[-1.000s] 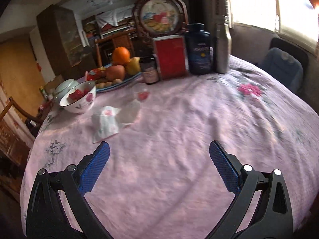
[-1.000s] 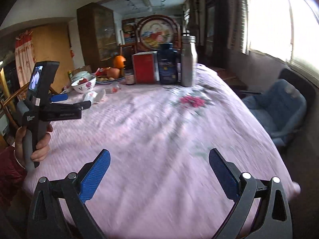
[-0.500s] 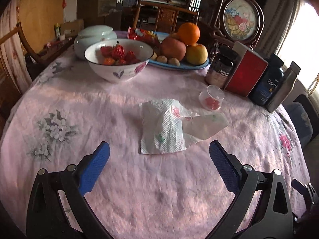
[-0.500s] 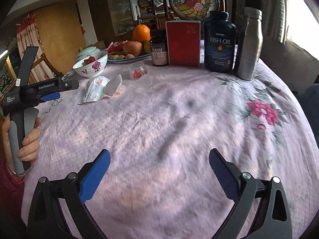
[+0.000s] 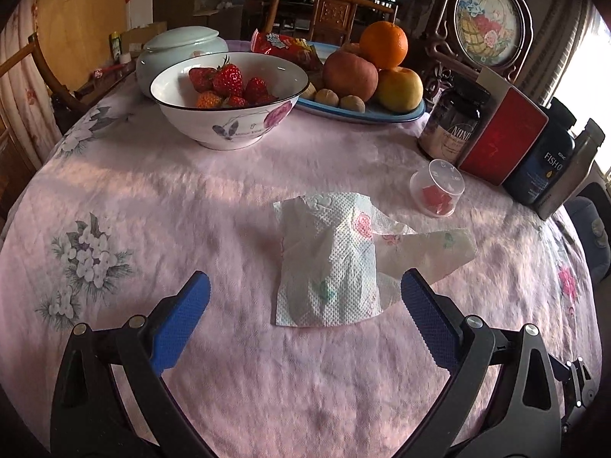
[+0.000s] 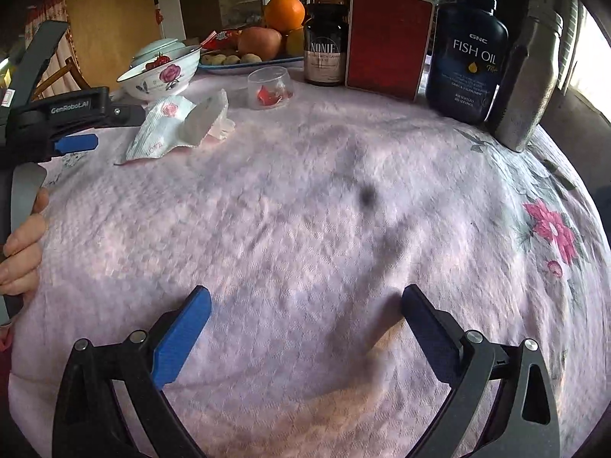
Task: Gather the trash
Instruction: 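Close the left tool on the crumpled white paper towel, then lift the paper towel off the table with the left tool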
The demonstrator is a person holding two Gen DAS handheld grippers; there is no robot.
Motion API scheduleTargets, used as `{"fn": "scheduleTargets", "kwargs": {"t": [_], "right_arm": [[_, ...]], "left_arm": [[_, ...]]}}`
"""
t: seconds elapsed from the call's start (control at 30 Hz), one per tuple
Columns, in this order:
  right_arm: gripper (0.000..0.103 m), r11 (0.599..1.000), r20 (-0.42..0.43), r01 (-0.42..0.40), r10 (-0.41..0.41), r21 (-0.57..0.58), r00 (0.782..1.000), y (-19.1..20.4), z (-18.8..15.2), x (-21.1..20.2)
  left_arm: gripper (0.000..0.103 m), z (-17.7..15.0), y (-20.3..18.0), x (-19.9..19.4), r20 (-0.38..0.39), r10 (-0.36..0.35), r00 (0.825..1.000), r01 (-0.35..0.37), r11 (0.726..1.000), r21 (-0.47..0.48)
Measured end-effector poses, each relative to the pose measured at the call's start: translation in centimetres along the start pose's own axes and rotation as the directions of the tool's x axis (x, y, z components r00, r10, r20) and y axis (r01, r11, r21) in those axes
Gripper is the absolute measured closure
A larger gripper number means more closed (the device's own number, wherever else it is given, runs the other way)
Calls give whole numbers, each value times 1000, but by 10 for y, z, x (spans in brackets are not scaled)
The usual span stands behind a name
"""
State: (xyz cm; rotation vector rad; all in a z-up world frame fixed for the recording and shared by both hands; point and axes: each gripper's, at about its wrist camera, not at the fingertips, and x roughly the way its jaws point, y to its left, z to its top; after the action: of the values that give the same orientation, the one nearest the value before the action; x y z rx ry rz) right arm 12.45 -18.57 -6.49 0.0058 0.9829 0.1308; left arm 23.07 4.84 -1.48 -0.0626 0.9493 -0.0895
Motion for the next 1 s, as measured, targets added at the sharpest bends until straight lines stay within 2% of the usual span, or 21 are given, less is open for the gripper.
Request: {"fn": "scheduleTargets", "kwargs": {"t": [0.2,0.27,0.33,0.37,0.4,0.47,0.5,0.57,0.67,0.77,0.83,0.9,1.0], "right_arm": [[4,1000,1,-2,2,2,1000,0,-1,0],[4,1000,0,-4,4,2,1000,-1,-1,0],[4,1000,1,-5,5,1,1000,-1,0,0],[4,1000,1,-6,6,1,1000,-1,0,-1],[4,1000,1,-7,7,0,1000,0,1,2],[4,1000,1,-12,12,-2,1000,0,1,3],[4,1000,2,-17,17,-1,1000,-1,2,3],[4,1000,5,-28,28,4,1000,-2,2,3],[4,999,12,-46,45,17,999,-5,1,1],[4,999,8,-36,36,12,999,-3,1,1],[4,1000,-1,-4,4,-11,1000,2,1,2],[4,1000,-2,-8,8,-4,1000,1,1,3],[4,1000,-1,3,-3,-3,1000,2,1,3]], "left_arm": [[7,7,-18,20,-3,26,1000,-26,999,37],[8,6,-25,28,-5,61,998,-61,996,69],[18,5,-28,30,-19,54,998,-53,995,81],[28,3,-28,29,-21,44,999,-42,995,87],[46,2,-28,30,-27,38,999,-36,995,92],[64,0,-28,30,-39,39,998,-35,994,104],[78,-2,-28,28,-36,37,999,-33,994,107],[89,-8,-25,21,-51,18,999,-13,995,98],[91,-20,-19,-3,-70,-31,997,36,997,73],[91,-37,-12,-32,-37,-70,997,73,994,87],[91,-50,-10,-46,-13,-54,998,56,992,114],[90,-60,-10,-51,-16,-46,999,48,989,139],[90,-62,-18,-54,-3,-45,999,45,985,164]]}}
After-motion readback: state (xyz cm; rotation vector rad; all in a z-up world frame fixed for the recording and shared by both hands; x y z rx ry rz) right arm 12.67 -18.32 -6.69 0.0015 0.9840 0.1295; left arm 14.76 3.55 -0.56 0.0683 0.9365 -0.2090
